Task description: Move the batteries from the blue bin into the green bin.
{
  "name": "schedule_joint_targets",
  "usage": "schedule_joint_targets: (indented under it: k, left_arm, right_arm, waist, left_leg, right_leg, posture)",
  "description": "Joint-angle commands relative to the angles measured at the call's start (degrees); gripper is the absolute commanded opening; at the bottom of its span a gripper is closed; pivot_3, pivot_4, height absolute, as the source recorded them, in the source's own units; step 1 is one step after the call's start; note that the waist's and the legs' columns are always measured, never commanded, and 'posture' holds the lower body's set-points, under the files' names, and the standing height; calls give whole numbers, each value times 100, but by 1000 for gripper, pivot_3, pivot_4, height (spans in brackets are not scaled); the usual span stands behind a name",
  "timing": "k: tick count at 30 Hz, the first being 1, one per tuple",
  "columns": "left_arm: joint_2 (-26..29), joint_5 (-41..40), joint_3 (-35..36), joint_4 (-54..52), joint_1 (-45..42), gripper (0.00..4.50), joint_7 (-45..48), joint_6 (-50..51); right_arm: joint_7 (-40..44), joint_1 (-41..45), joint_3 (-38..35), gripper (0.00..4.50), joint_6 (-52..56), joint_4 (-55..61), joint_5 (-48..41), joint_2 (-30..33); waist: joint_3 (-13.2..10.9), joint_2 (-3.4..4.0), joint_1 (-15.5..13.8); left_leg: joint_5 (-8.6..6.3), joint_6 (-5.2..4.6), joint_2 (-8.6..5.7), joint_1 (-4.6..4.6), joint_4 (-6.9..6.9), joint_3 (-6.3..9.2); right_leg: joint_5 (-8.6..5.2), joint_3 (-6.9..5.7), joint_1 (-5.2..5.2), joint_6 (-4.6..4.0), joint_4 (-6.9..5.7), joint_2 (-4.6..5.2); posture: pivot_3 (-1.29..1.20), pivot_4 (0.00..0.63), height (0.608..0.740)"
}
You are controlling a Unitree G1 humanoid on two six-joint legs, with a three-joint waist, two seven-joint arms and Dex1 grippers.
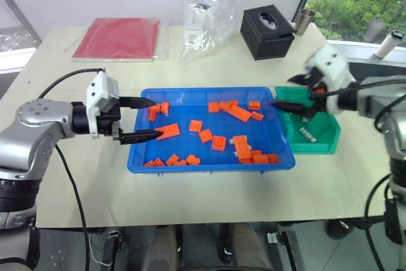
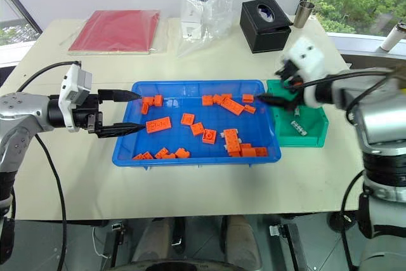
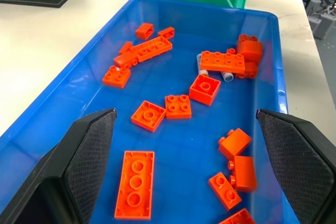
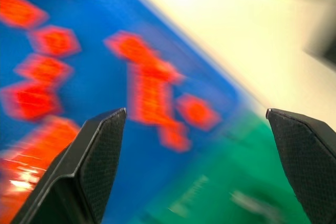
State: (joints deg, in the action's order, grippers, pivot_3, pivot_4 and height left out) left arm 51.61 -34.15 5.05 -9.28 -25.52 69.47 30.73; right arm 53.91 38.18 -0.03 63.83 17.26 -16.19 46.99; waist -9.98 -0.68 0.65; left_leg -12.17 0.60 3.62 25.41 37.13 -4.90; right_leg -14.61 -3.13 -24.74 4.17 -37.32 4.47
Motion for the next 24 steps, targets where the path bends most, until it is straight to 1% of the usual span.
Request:
schedule_joint_targets:
  k: [1,4,6,8,10,17,21,24]
  left_arm:
    - [-1,10,24,-258,-33,4500,-62,-11]
    - [-21,-78,70,-420,68,4500,-152,90]
    - [-24,-102,98,-491,155,4500,-186,114]
    - [-43,-90,105,-526,214,4500,-202,122]
    - [-67,-99,87,-543,216,4500,-211,144]
    - [-226,-65,-165,-487,-41,4500,-113,118]
    - [-342,3,-332,-392,-275,4500,-71,92]
    - [-374,24,-384,-309,-398,4500,-56,94]
  right_arm:
    - [-751,-188,204,4381,763,434,-45,-449]
    - [-1417,-279,-198,4381,1866,830,-90,-1107]
    - [-1681,-353,-468,4381,2580,1129,-151,-1483]
    - [-1918,-590,-631,4381,2842,1350,-337,-1737]
    - [-2130,-822,-693,4381,2867,1494,-526,-1877]
    - [-2755,-990,-720,4381,2867,1540,-1223,-1968]
    - [-3092,-937,-599,4381,2867,1444,-1430,-1927]
    - [-3259,-915,-358,4381,2867,1467,-1505,-1830]
  waist:
    - [0,-1,-33]
    - [0,-1,-46]
    - [0,-2,-46]
    - [2,-4,-46]
    - [2,-4,-50]
    - [2,-3,-5]
    - [2,-4,-4]
    - [2,-4,0]
  left_leg:
    - [0,0,-2,2,1,1]
    - [0,-1,-7,9,7,1]
    - [0,-1,-7,9,7,2]
    - [0,-1,-6,6,6,4]
    - [0,-1,-6,3,3,8]
    - [0,-1,-6,1,3,9]
    - [0,-1,-7,2,2,9]
    - [0,-2,-7,1,2,11]
  right_leg:
    - [0,0,1,0,0,3]
    - [0,0,-1,-1,1,10]
    - [0,0,1,0,0,10]
    - [1,-2,2,1,0,8]
    - [0,-6,7,0,0,7]
    - [0,-6,8,0,1,6]
    - [0,-5,8,0,2,4]
    - [0,-6,8,1,2,3]
  posture:
    - [0,150,736]
    - [0,150,736]
    - [0,150,736]
    - [0,150,736]
    - [0,150,736]
    - [0,150,736]
    - [0,150,736]
    - [0,150,736]
